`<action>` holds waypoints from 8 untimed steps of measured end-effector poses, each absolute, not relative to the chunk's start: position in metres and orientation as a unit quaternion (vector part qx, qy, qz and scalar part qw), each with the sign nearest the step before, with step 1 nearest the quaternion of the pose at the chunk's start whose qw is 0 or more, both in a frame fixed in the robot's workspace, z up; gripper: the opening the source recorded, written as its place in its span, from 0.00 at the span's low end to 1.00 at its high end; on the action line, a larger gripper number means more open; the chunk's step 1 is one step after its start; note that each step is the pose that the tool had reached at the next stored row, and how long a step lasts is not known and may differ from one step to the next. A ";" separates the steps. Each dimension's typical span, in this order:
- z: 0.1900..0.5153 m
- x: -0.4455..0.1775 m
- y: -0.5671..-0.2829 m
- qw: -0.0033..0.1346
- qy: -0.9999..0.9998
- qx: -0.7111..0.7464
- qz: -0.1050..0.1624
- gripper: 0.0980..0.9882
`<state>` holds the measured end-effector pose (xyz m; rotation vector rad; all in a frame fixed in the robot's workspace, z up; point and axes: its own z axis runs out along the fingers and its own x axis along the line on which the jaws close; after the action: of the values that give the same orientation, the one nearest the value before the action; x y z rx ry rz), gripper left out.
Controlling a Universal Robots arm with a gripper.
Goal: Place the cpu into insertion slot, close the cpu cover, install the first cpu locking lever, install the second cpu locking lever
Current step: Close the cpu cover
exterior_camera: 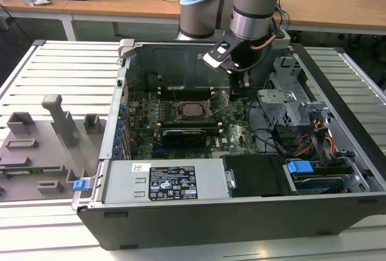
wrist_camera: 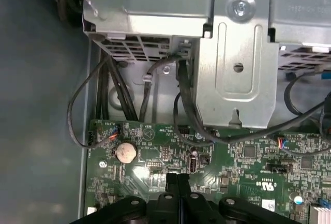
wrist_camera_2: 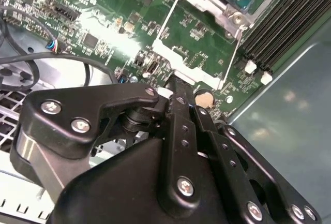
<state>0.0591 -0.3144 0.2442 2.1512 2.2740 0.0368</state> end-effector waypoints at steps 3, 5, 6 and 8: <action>0.244 0.052 -0.314 0.006 0.726 0.687 0.012 0.01; 0.244 0.045 -0.314 0.006 0.726 0.687 0.012 0.01; 0.244 0.041 -0.314 0.006 0.726 0.687 0.012 0.01; 0.244 0.033 -0.314 0.006 0.726 0.687 0.012 0.01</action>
<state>0.0332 -0.3145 0.2442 2.1512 2.2741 0.0368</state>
